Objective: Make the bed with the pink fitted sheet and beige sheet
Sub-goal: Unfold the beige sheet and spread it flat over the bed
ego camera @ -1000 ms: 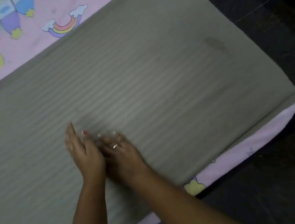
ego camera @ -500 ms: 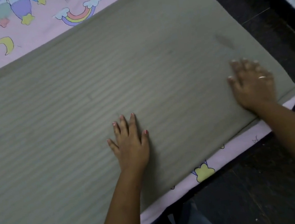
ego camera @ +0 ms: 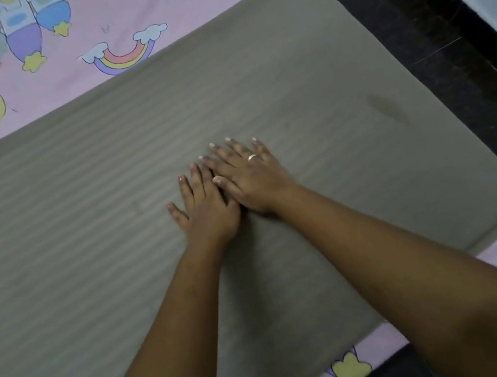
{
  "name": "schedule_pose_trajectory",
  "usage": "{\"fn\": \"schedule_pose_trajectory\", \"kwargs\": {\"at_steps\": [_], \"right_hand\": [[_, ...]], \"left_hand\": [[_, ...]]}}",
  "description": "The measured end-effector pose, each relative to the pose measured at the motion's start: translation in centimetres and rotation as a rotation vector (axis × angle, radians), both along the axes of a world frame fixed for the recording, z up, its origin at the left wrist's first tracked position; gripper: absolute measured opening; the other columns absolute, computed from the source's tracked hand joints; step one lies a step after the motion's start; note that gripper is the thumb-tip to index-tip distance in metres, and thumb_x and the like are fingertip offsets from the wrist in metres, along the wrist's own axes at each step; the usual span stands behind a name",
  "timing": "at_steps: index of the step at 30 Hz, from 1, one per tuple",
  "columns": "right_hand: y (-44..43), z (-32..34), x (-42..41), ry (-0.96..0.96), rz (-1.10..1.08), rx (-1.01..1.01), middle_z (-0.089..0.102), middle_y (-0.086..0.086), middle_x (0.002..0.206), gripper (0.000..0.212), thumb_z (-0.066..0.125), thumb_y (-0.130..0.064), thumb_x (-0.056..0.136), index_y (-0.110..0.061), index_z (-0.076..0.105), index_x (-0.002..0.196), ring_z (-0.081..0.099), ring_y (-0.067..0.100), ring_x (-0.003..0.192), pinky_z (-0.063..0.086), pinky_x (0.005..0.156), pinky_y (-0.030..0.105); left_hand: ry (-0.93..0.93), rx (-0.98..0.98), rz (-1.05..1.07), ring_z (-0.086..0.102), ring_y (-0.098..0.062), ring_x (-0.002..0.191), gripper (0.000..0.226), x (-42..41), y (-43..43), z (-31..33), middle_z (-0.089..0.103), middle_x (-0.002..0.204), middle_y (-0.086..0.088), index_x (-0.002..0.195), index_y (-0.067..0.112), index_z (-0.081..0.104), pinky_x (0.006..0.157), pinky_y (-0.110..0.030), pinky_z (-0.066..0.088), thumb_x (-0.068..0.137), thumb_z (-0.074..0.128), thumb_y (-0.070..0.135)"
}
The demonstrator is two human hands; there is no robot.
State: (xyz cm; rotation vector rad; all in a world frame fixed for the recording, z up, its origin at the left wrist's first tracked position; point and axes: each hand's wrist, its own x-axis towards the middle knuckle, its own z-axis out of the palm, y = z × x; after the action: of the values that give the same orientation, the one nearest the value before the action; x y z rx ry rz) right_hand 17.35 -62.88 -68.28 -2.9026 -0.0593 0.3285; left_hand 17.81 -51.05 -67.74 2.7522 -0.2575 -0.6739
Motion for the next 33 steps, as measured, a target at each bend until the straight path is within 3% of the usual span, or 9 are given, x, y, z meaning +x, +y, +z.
{"fn": "schedule_pose_trajectory", "kwargs": {"at_steps": [4,8,15,18,20,22,26,31,33], "right_hand": [[-4.5,-1.1,4.1,-0.033,0.102,-0.049,0.010,-0.012,0.160,0.054,0.025,-0.050,0.099,-0.039,0.013,0.151,0.007,0.014,0.147,0.002,0.117,0.044],[-10.0,-1.4,8.2,-0.039,0.043,-0.075,0.009,-0.012,0.160,0.054,0.024,-0.054,0.098,-0.043,0.012,0.150,0.007,0.016,0.148,0.002,0.117,0.044],[-22.1,-0.7,11.8,-0.051,-0.316,-0.178,0.008,-0.008,0.160,0.059,0.021,-0.060,0.096,-0.040,0.011,0.150,0.005,0.026,0.148,0.002,0.116,0.051],[-27.0,0.2,11.6,0.032,-0.597,-0.083,0.014,-0.005,0.160,0.062,0.019,-0.064,0.093,-0.041,0.011,0.150,0.016,0.031,0.145,0.006,0.114,0.057],[-29.6,1.0,11.0,0.179,-0.852,0.009,0.020,0.004,0.158,0.069,0.013,-0.065,0.093,-0.029,0.018,0.152,0.017,0.032,0.145,0.003,0.115,0.058],[-30.2,1.2,10.6,0.134,-0.917,-0.081,0.019,0.007,0.158,0.068,0.013,-0.058,0.097,-0.018,0.025,0.151,0.011,0.030,0.146,0.001,0.116,0.057],[-24.2,0.5,12.9,-0.210,-0.545,-0.146,0.018,0.004,0.159,0.055,0.025,-0.045,0.101,-0.021,0.024,0.150,0.012,0.026,0.146,0.005,0.115,0.052],[-11.6,-0.9,15.0,-0.141,0.162,-0.064,0.010,-0.007,0.160,0.054,0.026,-0.048,0.100,-0.036,0.014,0.151,0.007,0.019,0.148,0.003,0.116,0.047],[-10.5,-1.7,15.3,-0.125,0.195,-0.074,0.015,-0.008,0.159,0.053,0.028,-0.049,0.099,-0.038,0.019,0.150,0.011,0.018,0.147,0.005,0.116,0.045]], "left_hand": [[-0.009,0.076,0.025,-0.024,-0.022,0.143,0.071,3.1,-2.4,-0.6,-0.023,0.156,0.005,0.148,0.035,-0.014,0.109,-0.059,-0.012,0.094,0.029,0.053],[-0.068,0.092,-0.029,-0.025,-0.025,0.142,0.071,5.7,-6.2,-1.0,-0.022,0.157,0.001,0.149,0.036,-0.009,0.108,-0.061,-0.013,0.092,0.022,0.064],[-0.111,0.089,-0.165,-0.023,-0.028,0.143,0.081,9.7,-12.7,-1.5,-0.022,0.157,-0.002,0.149,0.033,-0.011,0.109,-0.060,-0.011,0.087,0.023,0.071],[-0.078,0.106,-0.158,-0.025,-0.029,0.142,0.082,10.1,-13.3,-1.6,-0.024,0.156,-0.001,0.148,0.035,-0.014,0.108,-0.061,-0.012,0.086,0.022,0.073],[-0.068,0.125,-0.156,-0.026,-0.029,0.141,0.082,10.1,-13.4,-1.7,-0.026,0.155,0.000,0.147,0.036,-0.016,0.109,-0.061,-0.013,0.085,0.022,0.074],[-0.056,0.143,-0.150,-0.028,-0.029,0.141,0.082,10.1,-13.5,-2.0,-0.028,0.155,0.000,0.147,0.036,-0.018,0.108,-0.061,-0.013,0.085,0.021,0.074],[-0.058,0.153,-0.147,-0.028,-0.028,0.141,0.082,10.1,-13.5,-2.6,-0.029,0.154,0.001,0.146,0.037,-0.019,0.108,-0.061,-0.014,0.085,0.020,0.075],[-0.049,0.146,-0.171,-0.028,-0.031,0.140,0.080,10.0,-13.0,-2.5,-0.023,0.156,-0.007,0.151,0.026,-0.008,0.107,-0.062,-0.017,0.090,0.027,0.065],[-0.046,0.101,-0.180,-0.027,-0.030,0.141,0.078,10.1,-12.6,-2.3,-0.019,0.157,-0.007,0.151,0.025,-0.003,0.107,-0.060,-0.017,0.091,0.031,0.061]]}}
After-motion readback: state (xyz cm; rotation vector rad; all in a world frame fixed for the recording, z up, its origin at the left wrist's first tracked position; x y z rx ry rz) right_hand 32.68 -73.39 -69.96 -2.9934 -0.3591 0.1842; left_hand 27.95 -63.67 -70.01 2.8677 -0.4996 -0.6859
